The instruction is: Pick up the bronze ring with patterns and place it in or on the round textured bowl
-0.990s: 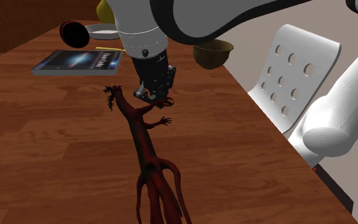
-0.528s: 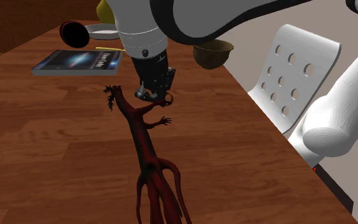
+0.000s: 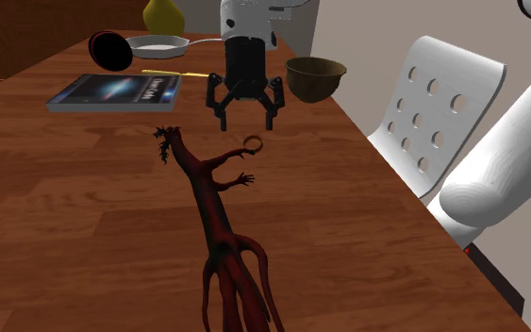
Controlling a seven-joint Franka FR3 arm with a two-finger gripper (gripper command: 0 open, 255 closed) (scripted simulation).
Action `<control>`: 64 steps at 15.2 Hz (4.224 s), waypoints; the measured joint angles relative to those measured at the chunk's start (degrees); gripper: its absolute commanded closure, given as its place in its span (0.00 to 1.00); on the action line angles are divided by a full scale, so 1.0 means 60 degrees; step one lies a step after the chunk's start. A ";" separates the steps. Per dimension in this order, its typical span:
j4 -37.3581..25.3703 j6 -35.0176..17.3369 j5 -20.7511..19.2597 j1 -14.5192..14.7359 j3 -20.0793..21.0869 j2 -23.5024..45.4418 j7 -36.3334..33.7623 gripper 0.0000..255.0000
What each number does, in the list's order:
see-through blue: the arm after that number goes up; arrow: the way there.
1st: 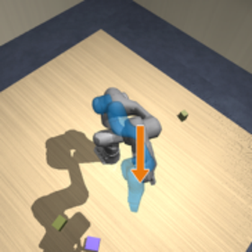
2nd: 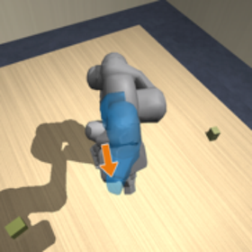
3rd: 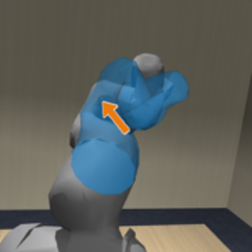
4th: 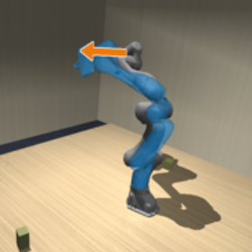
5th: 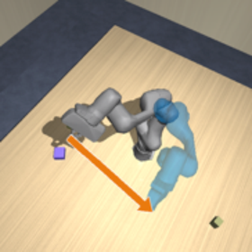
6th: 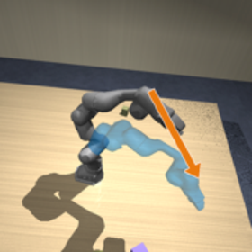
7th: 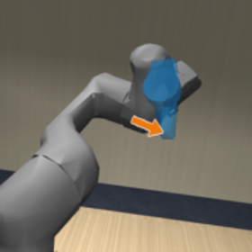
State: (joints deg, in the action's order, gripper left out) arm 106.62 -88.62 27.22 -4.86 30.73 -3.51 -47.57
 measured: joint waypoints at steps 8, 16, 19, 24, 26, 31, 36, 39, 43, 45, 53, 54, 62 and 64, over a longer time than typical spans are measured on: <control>0.0893 -0.0704 0.0460 0.0088 0.0083 -0.0196 0.0077 0.00; 0.0914 -0.0726 0.0467 0.0094 0.0089 -0.0201 0.0076 1.00; 0.0914 -0.0726 0.0467 0.0094 0.0089 -0.0201 0.0076 1.00; 0.0914 -0.0726 0.0467 0.0094 0.0089 -0.0201 0.0076 0.00; 0.1008 -0.0888 0.0244 0.0018 0.0016 -0.0582 0.0083 0.00; 0.1231 -0.1485 -0.0512 -0.0211 -0.0151 -0.1675 0.0050 0.00; 0.1752 -0.2102 -0.0522 -0.0165 -0.0027 -0.1735 0.0077 0.00; 0.1989 -0.2383 -0.0494 -0.0130 0.0046 -0.1706 0.0087 0.00; 0.2050 -0.2436 -0.0481 -0.0124 0.0053 -0.1718 0.0098 0.00; 0.2052 -0.2438 -0.0481 -0.0123 0.0054 -0.1718 0.0098 1.00; 0.2051 -0.2442 -0.0480 -0.0125 0.0050 -0.1723 0.0101 1.00; 0.2052 -0.2442 -0.0478 -0.0124 0.0050 -0.1725 0.0101 1.00; 0.1345 -0.1710 -0.0546 -0.0159 -0.0041 -0.1768 -0.0091 1.00; 0.1077 -0.1474 -0.0579 -0.0175 -0.0065 -0.1743 -0.0161 1.00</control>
State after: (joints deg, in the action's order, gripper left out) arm 113.08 -97.46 23.74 -5.91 30.34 -13.97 -48.53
